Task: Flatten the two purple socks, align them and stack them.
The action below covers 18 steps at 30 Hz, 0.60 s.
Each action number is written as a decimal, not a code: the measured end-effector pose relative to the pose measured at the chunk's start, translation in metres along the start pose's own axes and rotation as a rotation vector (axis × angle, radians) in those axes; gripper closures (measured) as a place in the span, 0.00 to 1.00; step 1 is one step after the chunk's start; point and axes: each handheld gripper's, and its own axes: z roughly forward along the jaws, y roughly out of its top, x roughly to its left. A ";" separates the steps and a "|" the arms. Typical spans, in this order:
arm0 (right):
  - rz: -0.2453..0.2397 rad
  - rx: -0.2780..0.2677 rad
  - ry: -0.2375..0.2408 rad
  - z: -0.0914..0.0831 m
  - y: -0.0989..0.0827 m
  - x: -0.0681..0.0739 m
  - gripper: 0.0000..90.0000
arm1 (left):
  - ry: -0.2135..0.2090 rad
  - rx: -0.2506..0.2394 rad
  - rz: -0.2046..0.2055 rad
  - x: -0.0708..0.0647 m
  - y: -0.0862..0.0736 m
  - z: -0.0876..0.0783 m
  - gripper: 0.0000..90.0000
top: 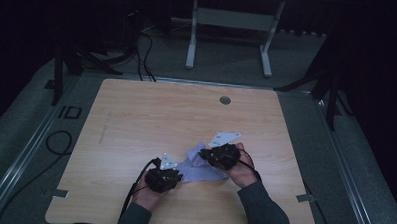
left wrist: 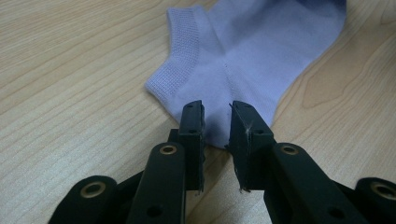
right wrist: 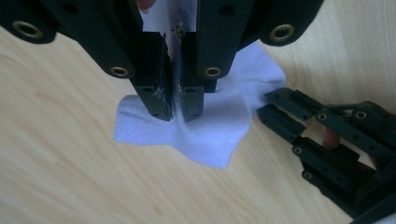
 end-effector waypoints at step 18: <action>0.090 0.050 0.154 0.040 -0.018 0.002 0.92 | 0.026 -0.005 -0.016 0.001 -0.001 -0.001 0.93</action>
